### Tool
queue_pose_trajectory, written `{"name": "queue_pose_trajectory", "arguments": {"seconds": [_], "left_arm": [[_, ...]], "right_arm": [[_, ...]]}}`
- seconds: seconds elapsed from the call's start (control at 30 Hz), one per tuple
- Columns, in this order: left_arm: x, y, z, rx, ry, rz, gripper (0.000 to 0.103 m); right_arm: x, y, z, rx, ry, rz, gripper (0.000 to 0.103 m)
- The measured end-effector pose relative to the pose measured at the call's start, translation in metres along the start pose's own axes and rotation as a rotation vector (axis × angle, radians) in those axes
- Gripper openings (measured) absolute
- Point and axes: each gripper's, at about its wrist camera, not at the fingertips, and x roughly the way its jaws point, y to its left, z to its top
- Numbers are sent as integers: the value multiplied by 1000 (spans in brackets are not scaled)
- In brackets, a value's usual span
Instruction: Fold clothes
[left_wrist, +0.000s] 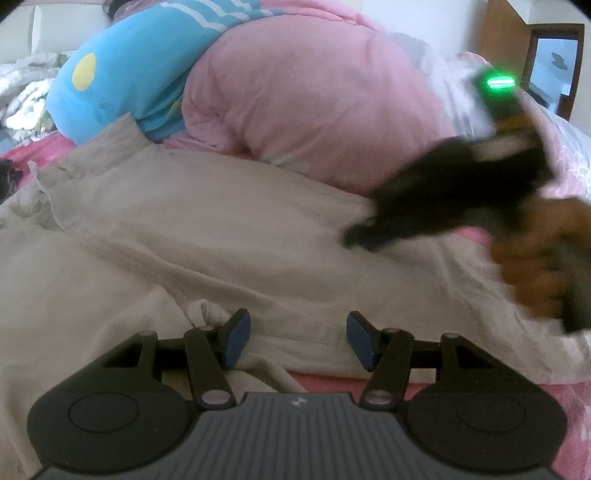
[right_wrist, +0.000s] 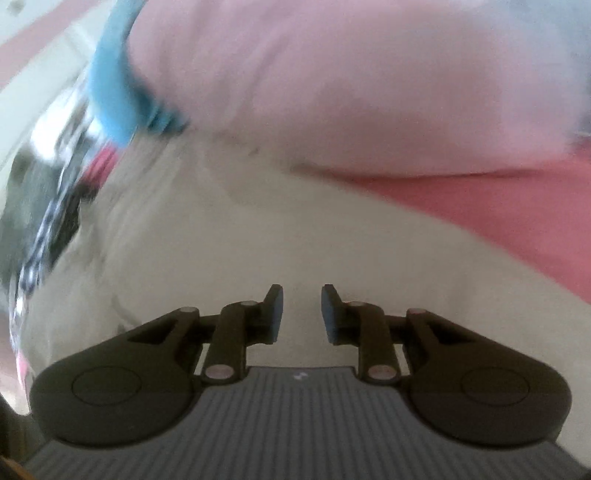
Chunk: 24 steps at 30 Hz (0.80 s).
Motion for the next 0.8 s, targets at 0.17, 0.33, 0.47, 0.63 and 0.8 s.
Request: {"name": "queue_pose_trajectory", "arguments": {"seconds": [0.17,0.33,0.47,0.63,0.8], "left_arm": [[-1,4,0,-13,1,-18,59],[-3,2,-1,-24,4,-10,59],[-3,1,-1,-27,4,-7,59],[-3,2,-2,-31,3,-11,58],[-4,2,-3,-31,5,-16,58]], "right_arm": [[41,-24,45,150,-143,-27,10],[6,4,41,68,-134,-21,22],[5,43,32,-84,-73,45,24],[79,67,64,-182,-93,-31,24],[106,58,85,-94,-166,-30,21]]}}
